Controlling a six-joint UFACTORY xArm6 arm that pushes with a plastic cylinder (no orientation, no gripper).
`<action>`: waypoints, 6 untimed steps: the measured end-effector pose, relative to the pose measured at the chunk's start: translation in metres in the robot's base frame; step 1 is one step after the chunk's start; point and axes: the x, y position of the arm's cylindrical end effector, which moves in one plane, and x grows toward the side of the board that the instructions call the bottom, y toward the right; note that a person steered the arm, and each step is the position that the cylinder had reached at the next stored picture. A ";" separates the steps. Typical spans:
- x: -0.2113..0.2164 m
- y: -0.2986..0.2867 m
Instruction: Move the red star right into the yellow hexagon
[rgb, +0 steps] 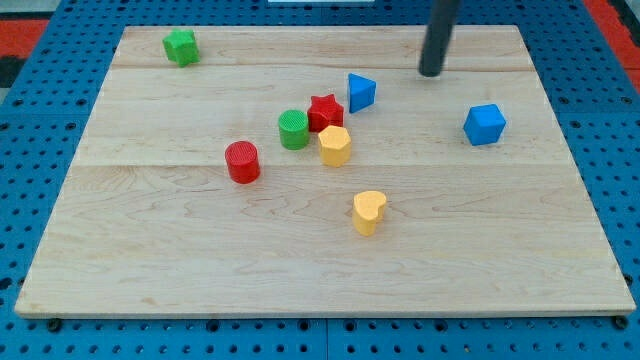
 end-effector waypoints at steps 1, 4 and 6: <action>0.010 -0.080; 0.080 -0.121; 0.052 -0.140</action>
